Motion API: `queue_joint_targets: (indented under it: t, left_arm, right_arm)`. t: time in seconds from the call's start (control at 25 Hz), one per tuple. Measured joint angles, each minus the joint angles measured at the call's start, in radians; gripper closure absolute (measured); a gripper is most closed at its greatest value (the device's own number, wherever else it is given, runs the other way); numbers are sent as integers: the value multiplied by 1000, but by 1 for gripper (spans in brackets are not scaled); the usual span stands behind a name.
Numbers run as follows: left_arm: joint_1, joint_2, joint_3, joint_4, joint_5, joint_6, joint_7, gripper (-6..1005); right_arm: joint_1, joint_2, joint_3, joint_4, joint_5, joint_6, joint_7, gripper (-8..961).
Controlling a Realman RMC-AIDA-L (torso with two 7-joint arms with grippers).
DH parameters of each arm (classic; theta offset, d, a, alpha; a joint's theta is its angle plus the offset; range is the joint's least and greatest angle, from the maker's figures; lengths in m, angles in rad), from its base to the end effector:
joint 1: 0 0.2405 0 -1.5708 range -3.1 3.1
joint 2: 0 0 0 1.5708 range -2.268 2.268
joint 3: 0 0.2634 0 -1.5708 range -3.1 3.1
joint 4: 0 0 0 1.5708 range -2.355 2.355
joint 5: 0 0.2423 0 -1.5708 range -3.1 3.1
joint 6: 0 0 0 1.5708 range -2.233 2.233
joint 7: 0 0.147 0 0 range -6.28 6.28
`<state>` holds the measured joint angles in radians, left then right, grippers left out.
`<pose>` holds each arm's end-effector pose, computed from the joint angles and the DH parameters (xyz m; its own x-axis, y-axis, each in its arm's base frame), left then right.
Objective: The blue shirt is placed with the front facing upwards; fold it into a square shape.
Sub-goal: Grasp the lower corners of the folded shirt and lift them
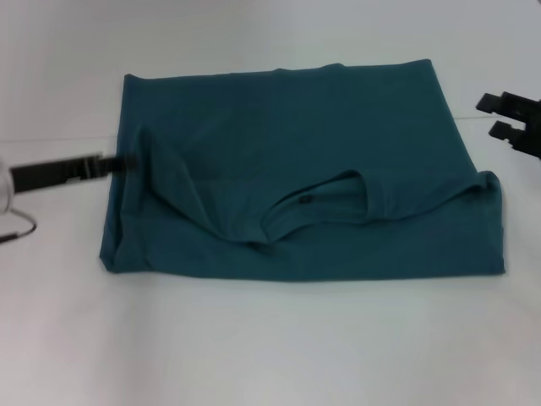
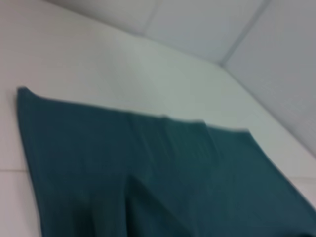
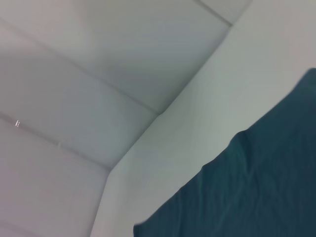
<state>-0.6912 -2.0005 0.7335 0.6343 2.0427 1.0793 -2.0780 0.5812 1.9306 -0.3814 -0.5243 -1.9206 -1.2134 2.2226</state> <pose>-0.2795 0.4618 0.0341 0.4395 0.6610 0.6082 0.8927 -0.3967 -0.2140 0.3507 0.4213 0.0971 -0.0870 -0.5810 -0.8093 -0.9781 -0.1045 0.1802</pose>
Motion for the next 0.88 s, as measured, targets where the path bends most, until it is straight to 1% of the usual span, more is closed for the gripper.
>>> queue_joint_targets:
  t: [0.04,0.12,0.16,0.2,0.28,0.32,0.4,0.68,0.76,0.88]
  left_arm:
    - [28,-10,22,43,0,17,4,663]
    - [108,-44,71,149,2,40,13,555]
    - [137,-55,89,182,5,44,12,555]
    - [164,-62,108,214,9,45,6,555]
    - [198,-66,140,241,33,53,-26,556]
    - [205,-68,151,245,44,57,-37,556]
    - [210,-79,165,245,88,54,-50,539]
    - [204,-143,172,285,231,-3,-38,418]
    - [198,-150,171,285,245,-11,-37,383]
    - [184,-151,171,268,254,-26,-32,369]
  right_arm:
    - [-14,-4,-6,-18,0,-26,-9,355]
    - [-38,-8,-16,-45,-1,-53,-15,285]
    - [-49,-8,-19,-52,-1,-60,-16,250]
    - [-59,-9,-19,-56,-1,-64,-18,250]
    - [-72,-9,-20,-56,-1,-69,-24,251]
    - [-77,-9,-20,-55,-1,-71,-28,251]
    - [-82,-8,-21,-52,-2,-72,-32,252]
    - [-87,-5,-48,-47,-2,-76,-33,254]
    - [-88,-4,-55,-47,-2,-77,-34,254]
    - [-90,-1,-67,-47,-3,-77,-34,255]
